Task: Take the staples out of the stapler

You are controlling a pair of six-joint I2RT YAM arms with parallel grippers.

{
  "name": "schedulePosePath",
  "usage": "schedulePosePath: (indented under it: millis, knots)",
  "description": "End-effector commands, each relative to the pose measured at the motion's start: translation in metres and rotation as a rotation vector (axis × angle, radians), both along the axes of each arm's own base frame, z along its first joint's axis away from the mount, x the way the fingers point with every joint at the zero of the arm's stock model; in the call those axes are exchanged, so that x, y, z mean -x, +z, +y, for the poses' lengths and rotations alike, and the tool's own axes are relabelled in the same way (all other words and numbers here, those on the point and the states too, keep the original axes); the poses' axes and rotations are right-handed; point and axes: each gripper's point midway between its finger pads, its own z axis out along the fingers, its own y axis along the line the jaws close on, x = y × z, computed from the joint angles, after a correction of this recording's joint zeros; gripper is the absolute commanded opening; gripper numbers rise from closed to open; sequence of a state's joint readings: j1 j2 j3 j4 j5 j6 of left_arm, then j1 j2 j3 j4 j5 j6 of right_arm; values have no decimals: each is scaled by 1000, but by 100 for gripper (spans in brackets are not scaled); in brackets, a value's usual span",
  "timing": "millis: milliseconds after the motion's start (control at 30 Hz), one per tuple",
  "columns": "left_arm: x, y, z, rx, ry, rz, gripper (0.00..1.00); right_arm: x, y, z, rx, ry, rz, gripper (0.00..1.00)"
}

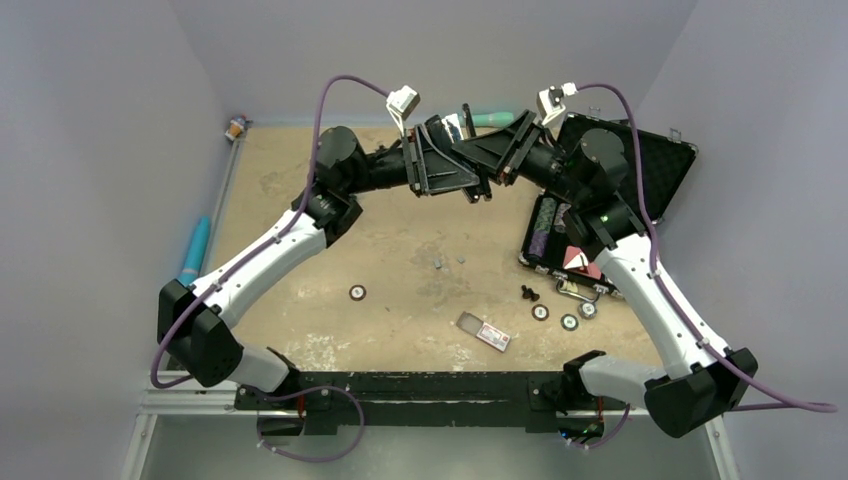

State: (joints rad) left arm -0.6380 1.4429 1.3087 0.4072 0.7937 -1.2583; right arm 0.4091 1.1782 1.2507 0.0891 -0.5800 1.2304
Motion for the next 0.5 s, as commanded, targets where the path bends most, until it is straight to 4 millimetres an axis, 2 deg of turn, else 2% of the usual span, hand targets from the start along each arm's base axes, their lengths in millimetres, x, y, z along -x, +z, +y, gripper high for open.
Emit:
schedulePosePath:
  millis: [0, 100, 300, 400, 467]
  knots:
    - [1, 19, -2, 23, 7, -59, 29, 10, 37, -8, -72, -22, -116, 0]
    - [0, 17, -4, 7, 4, -47, 1, 11, 35, -9, -71, -20, -116, 0]
    - [-4, 2, -2, -64, 40, 0, 0, 18, 36, -11, -61, -17, -156, 0]
    - [-2, -6, 0, -100, 47, 12, 0, 19, 30, -9, -44, 3, -156, 2]
    - [0, -6, 2, -104, 50, 8, 0, 20, 23, -7, -40, 22, -142, 27]
